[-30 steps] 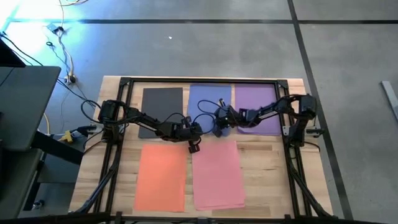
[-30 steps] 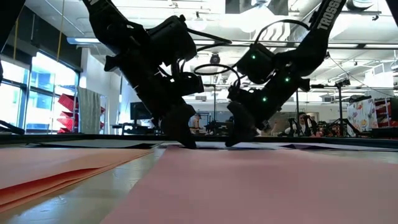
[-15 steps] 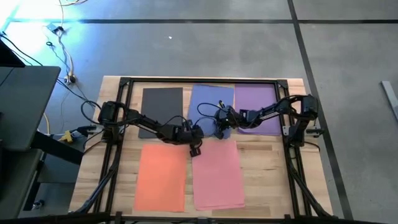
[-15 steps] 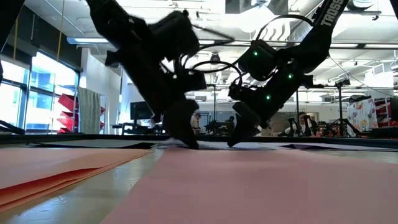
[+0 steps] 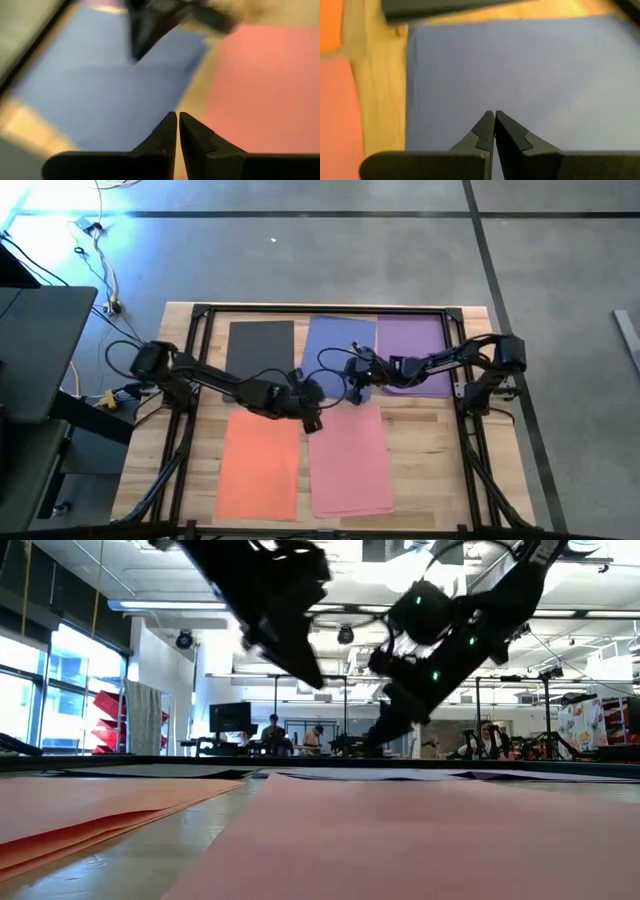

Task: Organize paper
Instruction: Adjust the stacked papers

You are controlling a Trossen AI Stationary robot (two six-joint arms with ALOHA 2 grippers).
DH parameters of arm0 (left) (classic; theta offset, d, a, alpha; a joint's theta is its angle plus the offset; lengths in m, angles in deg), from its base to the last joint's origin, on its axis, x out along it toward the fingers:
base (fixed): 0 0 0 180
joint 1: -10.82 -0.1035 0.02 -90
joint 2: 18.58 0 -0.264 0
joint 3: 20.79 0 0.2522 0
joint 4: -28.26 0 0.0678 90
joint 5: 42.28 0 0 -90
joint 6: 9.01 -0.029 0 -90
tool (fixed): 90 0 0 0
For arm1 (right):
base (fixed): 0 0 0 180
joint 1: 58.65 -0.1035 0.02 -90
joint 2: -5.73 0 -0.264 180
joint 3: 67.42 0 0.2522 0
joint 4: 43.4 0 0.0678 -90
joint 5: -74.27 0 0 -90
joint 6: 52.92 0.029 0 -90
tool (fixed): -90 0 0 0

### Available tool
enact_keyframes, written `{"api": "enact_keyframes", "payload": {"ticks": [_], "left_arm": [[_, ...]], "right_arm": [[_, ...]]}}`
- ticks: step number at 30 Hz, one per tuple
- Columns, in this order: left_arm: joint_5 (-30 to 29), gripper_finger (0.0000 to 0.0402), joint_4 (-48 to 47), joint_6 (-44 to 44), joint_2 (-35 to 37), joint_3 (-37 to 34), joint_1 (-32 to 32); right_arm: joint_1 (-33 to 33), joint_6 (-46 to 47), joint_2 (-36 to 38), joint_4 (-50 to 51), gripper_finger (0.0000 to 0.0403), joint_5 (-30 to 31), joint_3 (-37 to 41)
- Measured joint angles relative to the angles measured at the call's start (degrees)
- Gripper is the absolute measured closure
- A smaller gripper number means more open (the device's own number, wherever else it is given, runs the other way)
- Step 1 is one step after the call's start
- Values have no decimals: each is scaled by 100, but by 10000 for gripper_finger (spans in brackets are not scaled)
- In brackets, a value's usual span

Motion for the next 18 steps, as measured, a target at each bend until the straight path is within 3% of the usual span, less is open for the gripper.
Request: {"api": "enact_keyframes", "payload": {"ticks": [4,8,18], "left_arm": [[-657,402,-1341,791,346,-38,5],[-979,402,-2217,1486,536,-226,3],[-1051,402,-2435,1681,712,-645,-69]], "right_arm": [[129,740,-155,30,403,184,-2],[111,1067,-595,-9,403,-32,0],[15,-36,-765,211,403,-349,-25]]}}
